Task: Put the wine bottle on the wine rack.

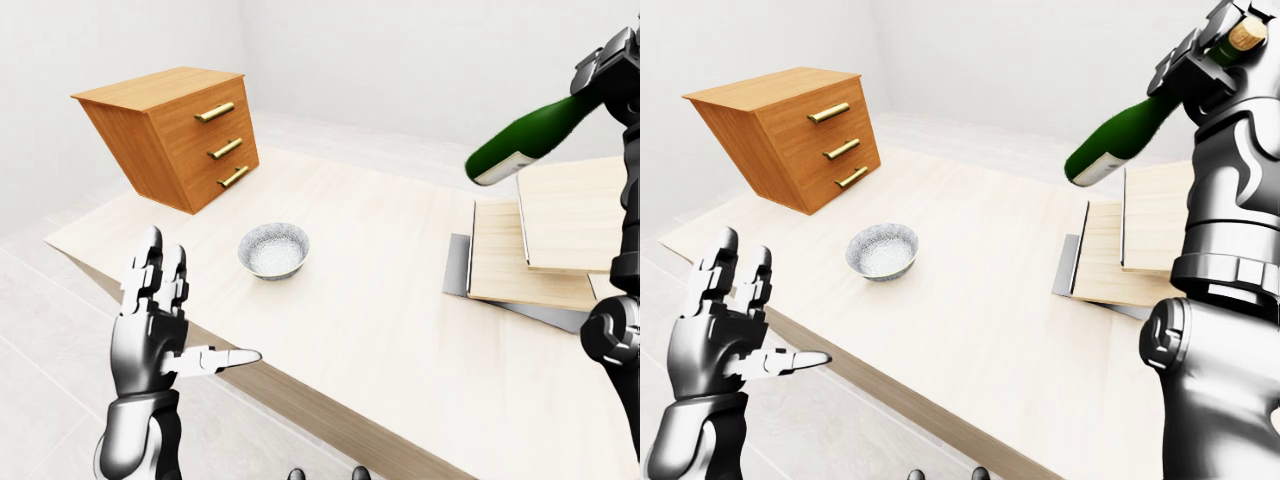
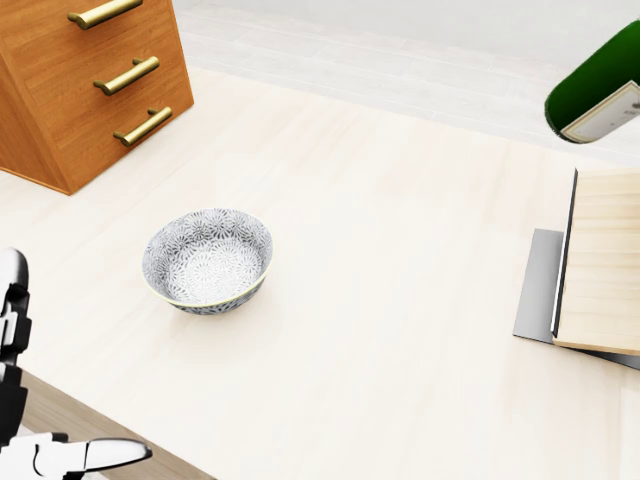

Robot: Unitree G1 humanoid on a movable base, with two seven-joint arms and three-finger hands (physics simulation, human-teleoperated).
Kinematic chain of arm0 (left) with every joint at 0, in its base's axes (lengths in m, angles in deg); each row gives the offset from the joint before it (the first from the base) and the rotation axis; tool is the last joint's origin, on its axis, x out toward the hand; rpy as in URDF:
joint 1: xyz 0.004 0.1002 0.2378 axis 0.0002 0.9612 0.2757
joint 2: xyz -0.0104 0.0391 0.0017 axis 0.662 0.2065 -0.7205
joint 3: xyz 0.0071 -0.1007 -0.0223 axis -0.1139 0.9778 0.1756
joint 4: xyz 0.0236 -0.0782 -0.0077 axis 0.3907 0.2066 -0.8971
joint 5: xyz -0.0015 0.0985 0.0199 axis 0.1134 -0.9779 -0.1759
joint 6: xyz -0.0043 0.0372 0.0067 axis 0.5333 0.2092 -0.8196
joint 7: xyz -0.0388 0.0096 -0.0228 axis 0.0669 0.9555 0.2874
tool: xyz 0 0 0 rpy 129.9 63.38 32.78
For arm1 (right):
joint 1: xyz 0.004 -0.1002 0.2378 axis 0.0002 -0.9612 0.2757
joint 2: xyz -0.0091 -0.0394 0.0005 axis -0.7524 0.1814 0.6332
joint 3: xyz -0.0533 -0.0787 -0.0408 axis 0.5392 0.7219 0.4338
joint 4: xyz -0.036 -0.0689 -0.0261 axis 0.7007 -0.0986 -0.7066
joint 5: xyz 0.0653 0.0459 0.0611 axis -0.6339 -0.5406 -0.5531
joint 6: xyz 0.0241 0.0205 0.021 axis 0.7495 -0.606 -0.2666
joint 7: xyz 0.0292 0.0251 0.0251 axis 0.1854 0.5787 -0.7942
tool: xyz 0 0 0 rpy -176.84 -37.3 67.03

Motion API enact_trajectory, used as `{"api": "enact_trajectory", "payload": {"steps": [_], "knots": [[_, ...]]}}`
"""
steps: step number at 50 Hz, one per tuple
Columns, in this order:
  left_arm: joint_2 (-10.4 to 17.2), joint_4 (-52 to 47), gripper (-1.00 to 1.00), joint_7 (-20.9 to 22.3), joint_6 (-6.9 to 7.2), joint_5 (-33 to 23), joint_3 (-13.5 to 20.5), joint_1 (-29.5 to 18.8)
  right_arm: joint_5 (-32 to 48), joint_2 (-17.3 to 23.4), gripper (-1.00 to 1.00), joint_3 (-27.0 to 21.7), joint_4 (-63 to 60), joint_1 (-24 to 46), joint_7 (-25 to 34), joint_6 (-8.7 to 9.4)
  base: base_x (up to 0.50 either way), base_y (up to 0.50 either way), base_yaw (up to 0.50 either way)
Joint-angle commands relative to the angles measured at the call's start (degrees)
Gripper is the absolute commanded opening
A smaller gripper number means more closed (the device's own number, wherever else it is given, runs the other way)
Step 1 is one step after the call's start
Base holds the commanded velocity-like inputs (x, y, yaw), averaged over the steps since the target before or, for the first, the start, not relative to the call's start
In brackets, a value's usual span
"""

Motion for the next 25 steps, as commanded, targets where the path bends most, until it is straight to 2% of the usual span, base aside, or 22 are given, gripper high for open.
{"api": "enact_trajectory", "payload": {"steps": [1, 10, 25], "knots": [[0.1, -0.7, 1.0, -0.3, 0.0, 0.1, -0.1, -0.2, -0.2, 2.8, -1.0, -0.7, 6.7, 4.2, 0.3, 0.0, 0.0, 0.0, 0.0], [0.3, -0.2, 1.0, -0.7, 0.0, -0.1, -0.2, -1.0, 1.8, 4.6, -1.0, 0.3, 11.3, 6.6, 0.4, 0.0, 0.0, 0.0, 0.0], [0.4, -2.3, 1.0, -1.7, 0.0, 0.1, 0.1, -1.6, 1.7, 8.4, -1.0, -1.5, 13.1, 9.2, 0.7, 0.0, 0.0, 0.0, 0.0]]}}
